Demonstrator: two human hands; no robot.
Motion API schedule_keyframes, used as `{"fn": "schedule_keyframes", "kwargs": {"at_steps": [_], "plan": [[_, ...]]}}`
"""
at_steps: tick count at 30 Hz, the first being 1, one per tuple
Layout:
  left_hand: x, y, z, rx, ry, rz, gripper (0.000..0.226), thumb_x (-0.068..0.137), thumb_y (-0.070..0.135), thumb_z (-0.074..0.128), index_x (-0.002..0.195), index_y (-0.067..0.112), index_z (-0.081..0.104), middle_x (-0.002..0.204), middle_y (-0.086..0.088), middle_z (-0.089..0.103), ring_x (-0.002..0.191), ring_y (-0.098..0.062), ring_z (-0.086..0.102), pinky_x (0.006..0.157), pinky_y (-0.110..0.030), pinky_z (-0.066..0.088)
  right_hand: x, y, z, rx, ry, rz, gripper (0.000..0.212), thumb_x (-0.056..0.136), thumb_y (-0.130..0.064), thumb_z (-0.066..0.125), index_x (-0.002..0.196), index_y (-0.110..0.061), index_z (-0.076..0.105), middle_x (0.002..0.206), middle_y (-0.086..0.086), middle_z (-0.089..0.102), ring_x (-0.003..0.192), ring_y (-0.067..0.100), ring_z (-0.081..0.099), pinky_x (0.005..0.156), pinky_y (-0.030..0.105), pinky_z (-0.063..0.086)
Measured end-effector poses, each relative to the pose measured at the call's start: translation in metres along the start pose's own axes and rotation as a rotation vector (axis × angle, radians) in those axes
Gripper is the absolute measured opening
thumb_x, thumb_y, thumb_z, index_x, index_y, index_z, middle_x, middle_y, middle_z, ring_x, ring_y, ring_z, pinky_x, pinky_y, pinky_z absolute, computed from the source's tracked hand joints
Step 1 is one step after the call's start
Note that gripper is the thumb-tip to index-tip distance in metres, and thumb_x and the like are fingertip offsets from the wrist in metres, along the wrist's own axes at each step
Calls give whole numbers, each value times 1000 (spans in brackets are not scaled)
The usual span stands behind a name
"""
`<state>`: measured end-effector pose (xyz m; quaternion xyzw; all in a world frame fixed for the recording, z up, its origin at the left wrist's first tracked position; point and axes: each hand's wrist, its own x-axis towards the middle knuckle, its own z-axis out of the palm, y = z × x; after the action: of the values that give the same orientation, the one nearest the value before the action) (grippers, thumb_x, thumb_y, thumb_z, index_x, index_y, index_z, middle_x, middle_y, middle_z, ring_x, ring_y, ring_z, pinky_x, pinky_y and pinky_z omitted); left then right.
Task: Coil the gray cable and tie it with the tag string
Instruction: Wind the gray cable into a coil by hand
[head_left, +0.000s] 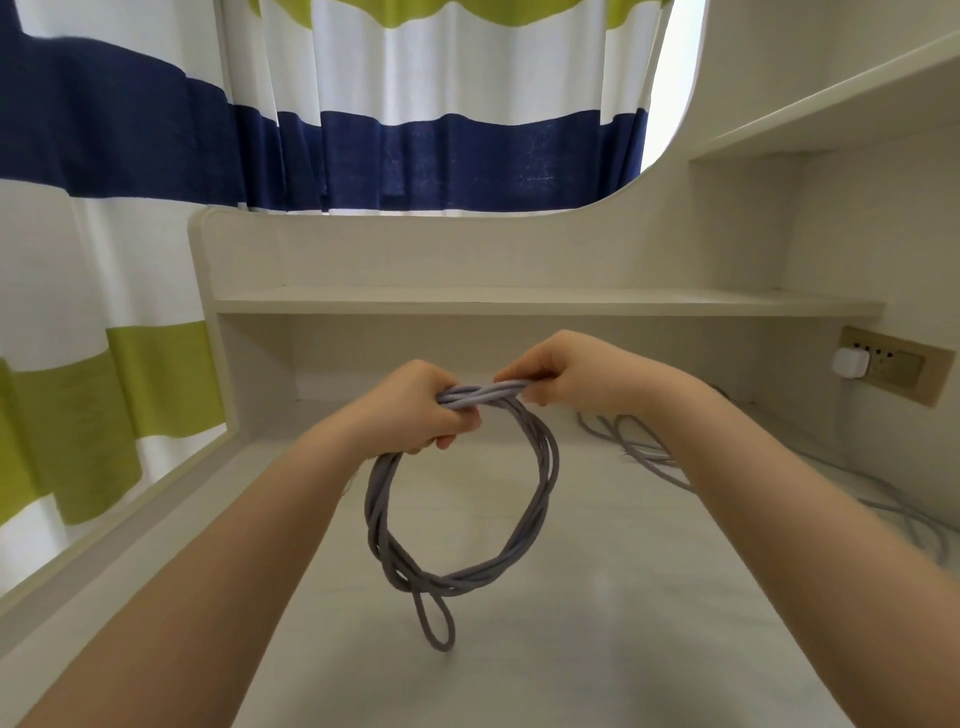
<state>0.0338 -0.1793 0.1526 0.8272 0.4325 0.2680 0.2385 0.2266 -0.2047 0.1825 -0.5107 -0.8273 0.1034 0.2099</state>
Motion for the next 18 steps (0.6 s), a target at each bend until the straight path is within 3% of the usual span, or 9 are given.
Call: {"fn": "schedule_keyframes", "kwargs": {"at_steps": [3,7,11,15,18], "plan": [[-4,-8,-7,-173,-20,-17,9,81,17,66,72,17,65,38,5,50,33,-9,36,36,-20,31,-5,11,-3,-70,32,24,19,88,-15,55,97,-20,71,92,7,70,84,22,60,80,36,45],[-9,-13,-7,-299,-70,-30,12,80,17,68,70,16,61,38,8,41,34,-8,31,35,-19,27,-6,21,-1,-173,138,21,17,86,-19,59,99,-23,70,80,-15,55,71,-4,46,73,27,34],[-13,-14,-8,-519,-119,-45,37,67,47,61,67,10,53,40,7,37,31,-5,26,32,-14,22,-6,31,6,-207,283,18,15,85,-18,61,95,-20,72,70,-20,46,59,-5,40,61,24,27],[-13,-15,-6,-662,-120,-18,38,69,48,54,59,12,50,37,6,36,27,-4,25,29,-11,22,-6,32,16,-44,336,69,11,83,-18,63,86,-24,71,52,-26,55,51,-9,53,54,13,35],[-12,-17,-3,-756,-47,33,33,72,40,54,58,11,48,35,7,33,26,-4,24,30,-9,20,-6,34,23,240,337,103,18,82,-8,63,79,-24,72,65,-12,66,50,-5,60,57,15,50]]}}
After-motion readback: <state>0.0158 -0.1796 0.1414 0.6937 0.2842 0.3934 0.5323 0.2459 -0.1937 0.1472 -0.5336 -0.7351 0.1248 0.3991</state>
